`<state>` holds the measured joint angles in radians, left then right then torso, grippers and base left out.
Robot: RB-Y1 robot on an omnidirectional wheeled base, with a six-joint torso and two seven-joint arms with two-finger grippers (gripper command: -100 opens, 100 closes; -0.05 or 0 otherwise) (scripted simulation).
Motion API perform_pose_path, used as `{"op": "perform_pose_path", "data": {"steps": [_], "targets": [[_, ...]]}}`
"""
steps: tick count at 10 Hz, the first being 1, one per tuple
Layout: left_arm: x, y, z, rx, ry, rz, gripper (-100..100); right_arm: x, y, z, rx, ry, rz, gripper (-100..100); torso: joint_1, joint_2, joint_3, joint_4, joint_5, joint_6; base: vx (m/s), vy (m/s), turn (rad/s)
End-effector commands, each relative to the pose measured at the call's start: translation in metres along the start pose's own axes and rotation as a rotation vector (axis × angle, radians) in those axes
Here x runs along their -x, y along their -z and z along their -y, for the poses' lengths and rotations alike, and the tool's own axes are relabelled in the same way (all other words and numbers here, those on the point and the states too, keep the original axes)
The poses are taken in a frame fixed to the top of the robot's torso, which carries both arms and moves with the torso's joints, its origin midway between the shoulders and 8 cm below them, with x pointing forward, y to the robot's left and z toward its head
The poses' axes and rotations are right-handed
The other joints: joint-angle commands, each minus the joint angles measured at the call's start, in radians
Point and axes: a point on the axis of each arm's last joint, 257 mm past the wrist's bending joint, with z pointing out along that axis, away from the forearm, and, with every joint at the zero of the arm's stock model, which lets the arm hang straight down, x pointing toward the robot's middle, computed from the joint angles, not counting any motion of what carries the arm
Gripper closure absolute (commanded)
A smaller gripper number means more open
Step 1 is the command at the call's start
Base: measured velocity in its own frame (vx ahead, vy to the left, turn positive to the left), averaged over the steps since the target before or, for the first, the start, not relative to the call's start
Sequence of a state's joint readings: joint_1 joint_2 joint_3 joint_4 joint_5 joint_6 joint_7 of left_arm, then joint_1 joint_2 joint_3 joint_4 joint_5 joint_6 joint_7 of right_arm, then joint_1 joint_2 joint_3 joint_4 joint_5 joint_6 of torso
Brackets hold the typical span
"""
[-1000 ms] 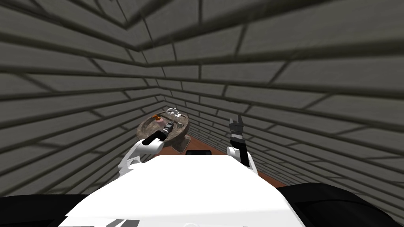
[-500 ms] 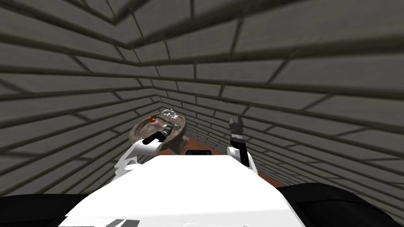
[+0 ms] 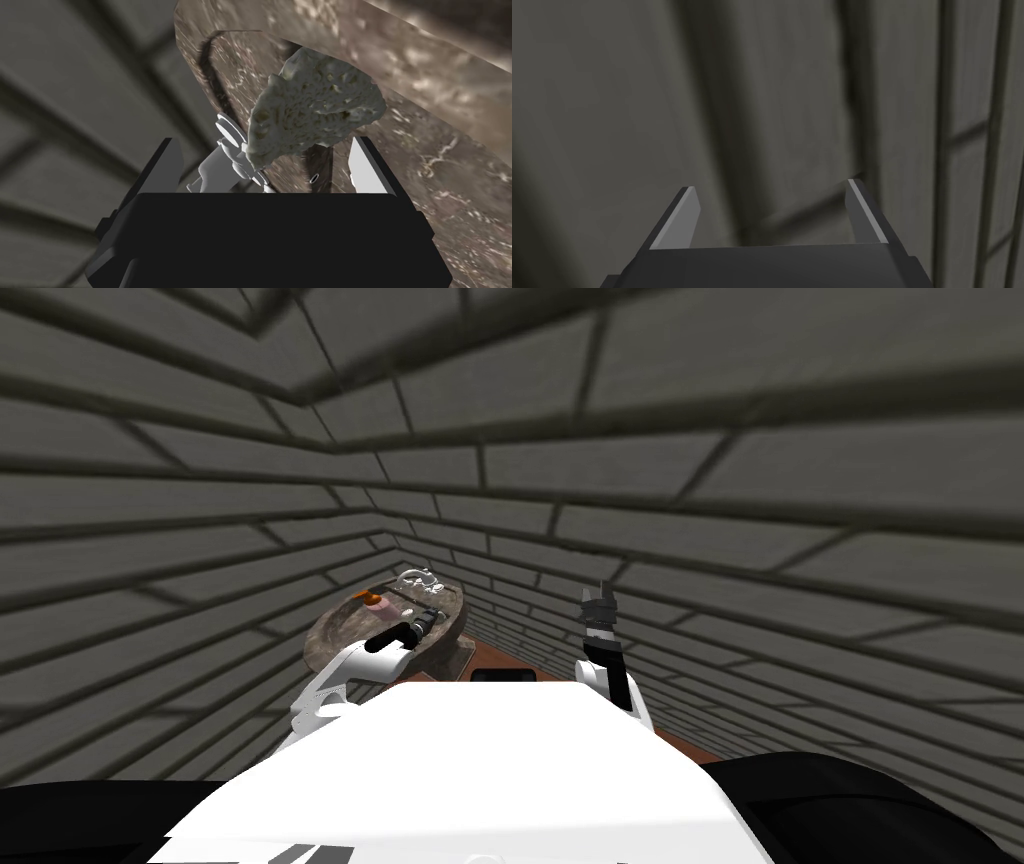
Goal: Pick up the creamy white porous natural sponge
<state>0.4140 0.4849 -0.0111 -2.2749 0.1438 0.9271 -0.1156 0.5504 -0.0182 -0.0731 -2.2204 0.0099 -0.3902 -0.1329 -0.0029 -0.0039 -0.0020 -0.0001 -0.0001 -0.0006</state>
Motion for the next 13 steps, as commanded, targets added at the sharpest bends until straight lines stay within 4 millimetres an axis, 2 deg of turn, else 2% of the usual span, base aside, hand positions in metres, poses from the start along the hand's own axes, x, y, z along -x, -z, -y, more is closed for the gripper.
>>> {"op": "perform_pose_path", "data": {"steps": [1, 8, 9, 10, 13], "targets": [[0.007, -0.01, 0.001, 0.01, 0.017, 0.024, -100, 0.0, 0.0, 0.0, 0.0, 0.0, 0.0, 0, 0.0, 0.0, 0.0, 0.0, 0.0, 0.0, -0.047, 0.041, -0.192], [0.026, -0.045, 0.007, 0.053, 0.089, 0.102, -100, 0.0, 0.0, 0.0, 0.0, 0.0, 0.0, 0, 0.002, 0.005, 0.003, 0.001, 0.001, 0.0, -0.089, 0.044, -0.173], [0.024, -0.041, 0.006, 0.046, 0.079, 0.093, -100, 0.0, 0.0, 0.0, 0.0, 0.0, 0.0, 0, 0.003, 0.006, 0.003, 0.001, 0.001, 0.001, -0.047, 0.028, -0.061], [0.024, -0.042, 0.006, 0.048, 0.081, 0.094, 100, 0.0, 0.0, 0.0, 0.0, 0.0, 0.0, 0, 0.002, 0.003, 0.002, 0.001, 0.001, -0.001, -0.008, 0.005, 0.011], [0.024, -0.042, 0.003, 0.054, 0.08, 0.095, 100, 0.0, 0.0, 0.0, 0.0, 0.0, 0.0, 0, -0.001, -0.001, 0.0, 0.001, 0.0, 0.001, -0.003, 0.001, 0.006]]}}
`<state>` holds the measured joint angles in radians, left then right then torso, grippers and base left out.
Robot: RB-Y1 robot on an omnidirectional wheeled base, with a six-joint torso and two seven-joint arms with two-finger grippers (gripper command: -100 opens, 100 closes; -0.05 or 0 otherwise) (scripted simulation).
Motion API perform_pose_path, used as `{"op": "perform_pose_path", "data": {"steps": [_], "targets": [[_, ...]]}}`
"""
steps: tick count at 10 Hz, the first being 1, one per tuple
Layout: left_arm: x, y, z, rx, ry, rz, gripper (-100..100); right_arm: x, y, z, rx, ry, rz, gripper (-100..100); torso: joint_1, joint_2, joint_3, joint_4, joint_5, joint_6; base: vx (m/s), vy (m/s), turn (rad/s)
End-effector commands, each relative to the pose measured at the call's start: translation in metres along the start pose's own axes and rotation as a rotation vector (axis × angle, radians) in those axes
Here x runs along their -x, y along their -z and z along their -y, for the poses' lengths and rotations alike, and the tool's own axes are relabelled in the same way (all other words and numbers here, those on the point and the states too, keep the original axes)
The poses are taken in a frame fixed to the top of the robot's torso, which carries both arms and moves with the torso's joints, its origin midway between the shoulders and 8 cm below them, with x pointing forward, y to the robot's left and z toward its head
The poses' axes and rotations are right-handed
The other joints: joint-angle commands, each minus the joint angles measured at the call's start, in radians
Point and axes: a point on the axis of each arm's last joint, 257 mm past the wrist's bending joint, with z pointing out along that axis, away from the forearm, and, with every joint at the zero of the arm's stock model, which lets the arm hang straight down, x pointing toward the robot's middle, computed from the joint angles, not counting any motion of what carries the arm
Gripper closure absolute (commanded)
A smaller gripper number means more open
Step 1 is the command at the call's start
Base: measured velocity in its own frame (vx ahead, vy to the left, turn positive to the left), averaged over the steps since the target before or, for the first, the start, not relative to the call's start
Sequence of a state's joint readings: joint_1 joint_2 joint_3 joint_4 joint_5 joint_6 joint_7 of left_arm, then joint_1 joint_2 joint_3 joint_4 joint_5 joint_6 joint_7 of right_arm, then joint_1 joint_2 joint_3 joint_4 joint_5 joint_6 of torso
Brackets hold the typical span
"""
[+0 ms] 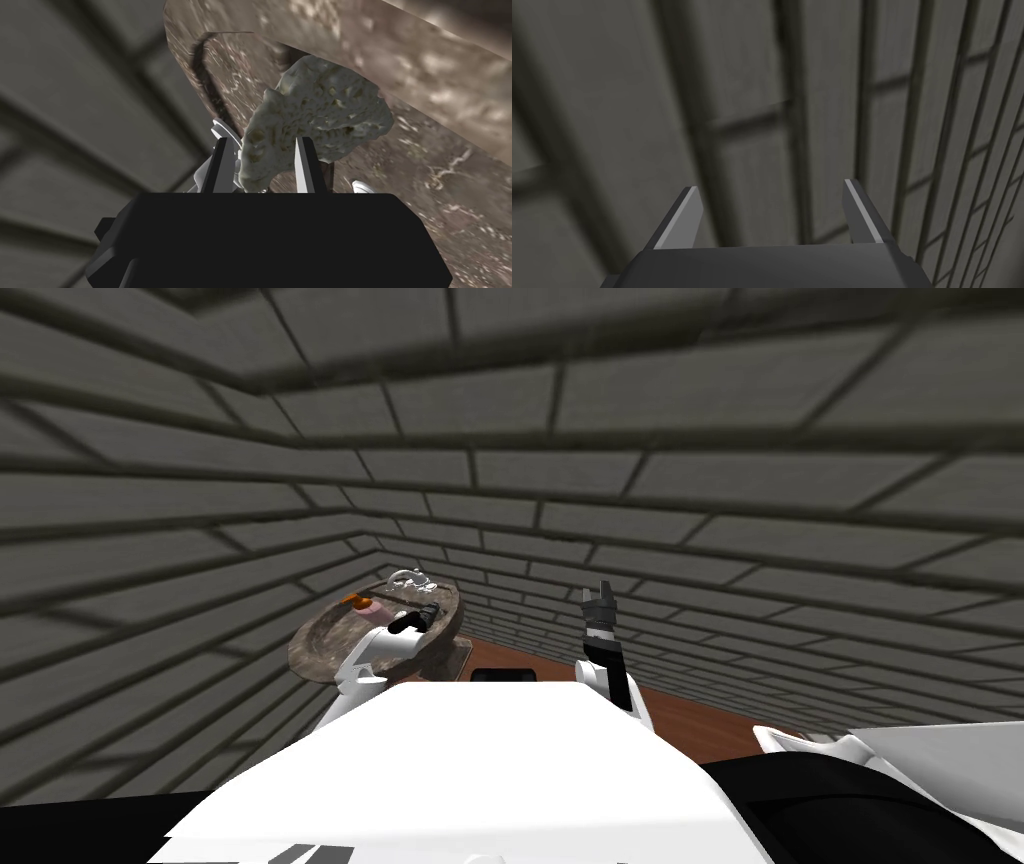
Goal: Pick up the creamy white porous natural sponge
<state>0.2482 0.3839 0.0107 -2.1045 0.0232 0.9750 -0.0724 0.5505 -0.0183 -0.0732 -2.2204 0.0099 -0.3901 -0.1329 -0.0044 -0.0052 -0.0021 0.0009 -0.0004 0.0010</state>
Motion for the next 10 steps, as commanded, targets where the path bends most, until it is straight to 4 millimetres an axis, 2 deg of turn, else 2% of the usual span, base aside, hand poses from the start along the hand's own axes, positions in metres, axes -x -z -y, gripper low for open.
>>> {"op": "perform_pose_path", "data": {"steps": [1, 2, 3, 5, 10], "targets": [[0.0, 0.0, 0.0, 0.0, 0.0, 0.0, 100, 0.0, 0.0, 0.0, 0.0, 0.0, 0.0, 0, 0.0, 0.0, 0.0, 0.0, 0.0, 0.0, 0.0, 0.0, 0.0], [0.0, 0.0, 0.0, 0.0, 0.0, 0.0, 0, 0.0, 0.0, 0.0, 0.0, 0.0, 0.0, 0, 0.0, 0.0, 0.0, 0.0, 0.0, 0.0, 0.0, 0.0, 0.0], [-0.003, 0.01, 0.001, -0.018, -0.017, -0.019, 100, 0.0, 0.0, 0.0, 0.0, 0.0, 0.0, 0, 0.0, 0.0, 0.0, 0.0, 0.0, 0.0, 0.077, -0.016, 0.295], [-0.007, 0.019, -0.002, -0.029, -0.036, -0.038, 100, 0.0, 0.0, 0.0, 0.0, 0.0, 0.0, 0, -0.004, -0.006, -0.003, -0.001, -0.001, -0.001, 0.123, -0.068, 0.21], [-0.02, 0.044, -0.007, -0.055, -0.08, -0.095, 100, 0.0, 0.0, 0.0, 0.0, 0.0, 0.0, 0, -0.003, -0.004, -0.002, 0.0, -0.001, 0.0, 0.075, -0.041, 0.138]]}}
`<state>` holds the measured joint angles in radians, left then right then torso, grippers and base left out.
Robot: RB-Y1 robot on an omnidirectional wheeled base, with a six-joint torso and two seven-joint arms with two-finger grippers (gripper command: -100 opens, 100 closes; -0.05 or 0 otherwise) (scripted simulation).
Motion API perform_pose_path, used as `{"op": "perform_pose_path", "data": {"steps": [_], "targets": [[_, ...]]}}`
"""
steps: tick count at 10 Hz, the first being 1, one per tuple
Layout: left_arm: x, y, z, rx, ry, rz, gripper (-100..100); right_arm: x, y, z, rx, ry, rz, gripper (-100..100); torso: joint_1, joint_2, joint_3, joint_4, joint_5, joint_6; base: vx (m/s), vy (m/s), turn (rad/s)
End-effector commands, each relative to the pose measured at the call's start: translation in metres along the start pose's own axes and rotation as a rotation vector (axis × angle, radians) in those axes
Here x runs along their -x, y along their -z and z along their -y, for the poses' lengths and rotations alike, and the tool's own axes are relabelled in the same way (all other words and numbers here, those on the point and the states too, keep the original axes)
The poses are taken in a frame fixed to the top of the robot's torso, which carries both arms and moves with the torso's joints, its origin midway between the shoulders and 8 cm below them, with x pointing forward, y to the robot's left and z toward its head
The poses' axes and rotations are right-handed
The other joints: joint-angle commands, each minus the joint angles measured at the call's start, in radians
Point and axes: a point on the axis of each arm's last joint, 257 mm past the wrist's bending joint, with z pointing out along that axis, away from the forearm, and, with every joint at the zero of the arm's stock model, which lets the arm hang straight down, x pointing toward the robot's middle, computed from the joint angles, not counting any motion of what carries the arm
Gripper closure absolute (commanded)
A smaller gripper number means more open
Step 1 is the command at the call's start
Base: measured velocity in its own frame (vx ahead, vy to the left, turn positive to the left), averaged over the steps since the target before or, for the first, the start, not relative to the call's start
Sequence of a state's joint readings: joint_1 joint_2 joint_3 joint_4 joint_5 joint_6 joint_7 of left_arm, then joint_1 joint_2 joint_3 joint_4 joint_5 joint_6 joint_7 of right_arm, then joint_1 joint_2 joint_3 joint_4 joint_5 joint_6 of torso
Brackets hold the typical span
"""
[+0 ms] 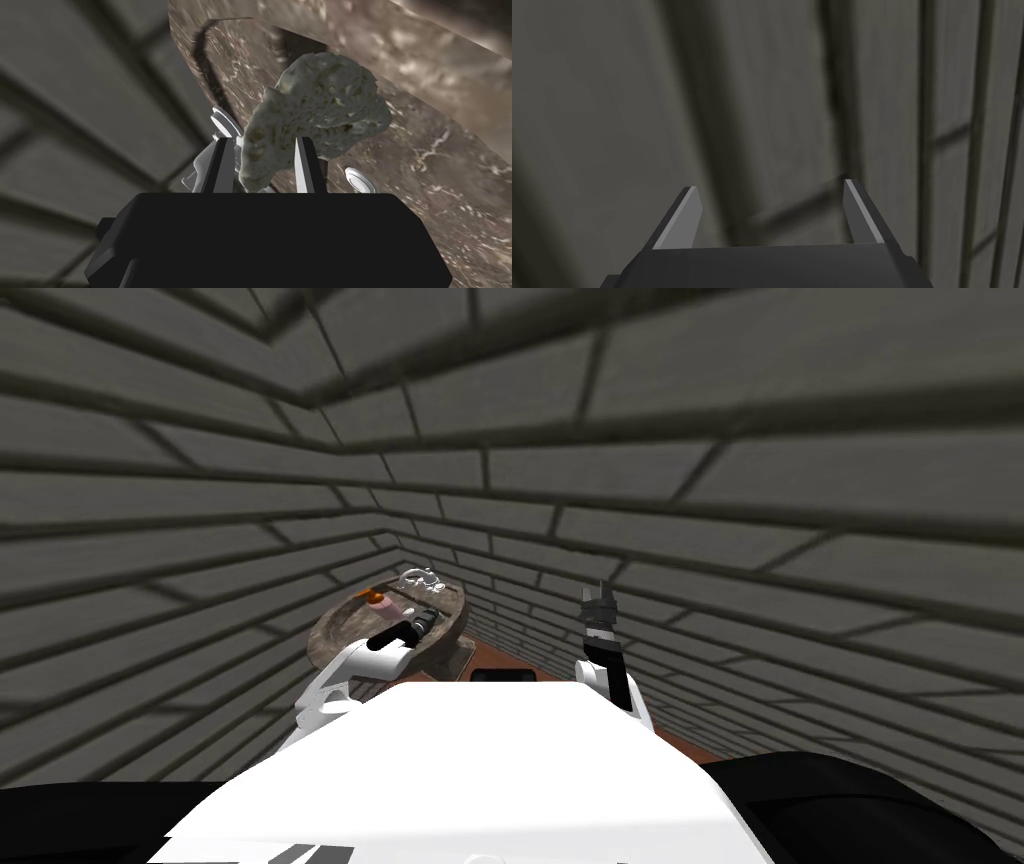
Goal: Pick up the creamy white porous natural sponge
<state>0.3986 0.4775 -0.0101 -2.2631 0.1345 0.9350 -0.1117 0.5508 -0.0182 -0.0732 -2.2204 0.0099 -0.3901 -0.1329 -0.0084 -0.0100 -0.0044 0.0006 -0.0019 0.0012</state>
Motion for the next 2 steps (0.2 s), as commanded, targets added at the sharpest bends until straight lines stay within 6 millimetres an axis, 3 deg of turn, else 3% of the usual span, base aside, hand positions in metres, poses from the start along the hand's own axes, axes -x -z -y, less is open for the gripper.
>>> {"op": "perform_pose_path", "data": {"steps": [1, 2], "targets": [[0.0, 0.0, 0.0, 0.0, 0.0, 0.0, 100, 0.0, 0.0, 0.0, 0.0, 0.0, 0.0, 0, 0.0, 0.0, 0.0, 0.0, 0.0, 0.0, 0.039, -0.027, 0.037], [-0.0004, 0.0006, 0.0003, -0.001, -0.001, -0.001, 0, -0.0001, -0.0001, -0.0001, 0.0, 0.0, 0.0, 0, 0.001, 0.002, 0.001, 0.0, 0.0, 0.001, 0.006, -0.005, -0.007]]}}
